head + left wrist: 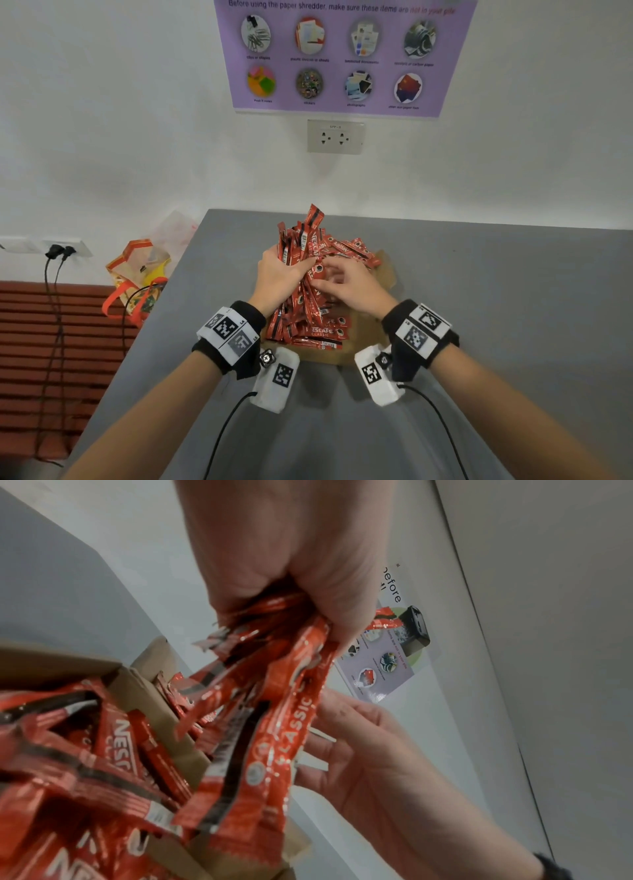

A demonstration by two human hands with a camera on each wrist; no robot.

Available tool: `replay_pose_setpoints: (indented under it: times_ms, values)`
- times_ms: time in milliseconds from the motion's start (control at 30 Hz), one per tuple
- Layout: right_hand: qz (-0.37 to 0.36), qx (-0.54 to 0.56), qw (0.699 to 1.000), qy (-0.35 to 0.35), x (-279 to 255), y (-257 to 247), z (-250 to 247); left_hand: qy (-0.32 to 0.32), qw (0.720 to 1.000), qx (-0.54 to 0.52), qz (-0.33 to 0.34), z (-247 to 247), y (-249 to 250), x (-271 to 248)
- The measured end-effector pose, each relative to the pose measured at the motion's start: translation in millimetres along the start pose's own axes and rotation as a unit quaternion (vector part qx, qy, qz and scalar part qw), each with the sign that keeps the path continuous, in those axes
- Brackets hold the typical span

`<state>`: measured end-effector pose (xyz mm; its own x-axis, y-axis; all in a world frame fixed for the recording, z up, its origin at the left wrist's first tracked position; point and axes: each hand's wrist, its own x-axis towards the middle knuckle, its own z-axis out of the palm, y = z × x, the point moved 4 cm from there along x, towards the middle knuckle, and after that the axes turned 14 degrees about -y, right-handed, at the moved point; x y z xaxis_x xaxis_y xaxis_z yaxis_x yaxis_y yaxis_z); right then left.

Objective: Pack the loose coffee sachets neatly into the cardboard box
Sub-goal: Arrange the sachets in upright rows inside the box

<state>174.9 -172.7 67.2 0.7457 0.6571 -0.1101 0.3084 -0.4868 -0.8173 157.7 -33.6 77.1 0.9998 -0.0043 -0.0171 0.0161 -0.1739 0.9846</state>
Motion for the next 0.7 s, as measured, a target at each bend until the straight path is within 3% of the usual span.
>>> replay_pose_setpoints:
  times_ms: [100, 200, 333, 500, 700]
  values:
    - [0.005, 0.054, 0.997, 0.051, -6.9, 6.5, -3.4, -0.005, 1.0, -0.006, 0.003, 3.7, -1.3, -2.5]
    - [-0.008, 0.087, 0.995, 0.058, -12.9, 9.0, -6.6, -0.008, 1.0, -0.015, 0.005, 4.8, -2.3, -3.8]
    - [-0.02, 0.057, 0.995, 0.085, -17.2, 9.8, -13.5, -0.019, 0.999, -0.027, 0.02, 7.1, -1.6, -5.7]
    - [-0.006, 0.125, 0.991, 0.039, -18.5, 10.5, -9.1, -0.028, 0.996, -0.085, 0.004, 11.0, -4.5, -7.0]
    - [-0.036, 0.081, 0.992, 0.09, -16.1, 6.5, -15.1, -0.082, 0.992, -0.095, -0.005, 15.5, -4.0, -9.1]
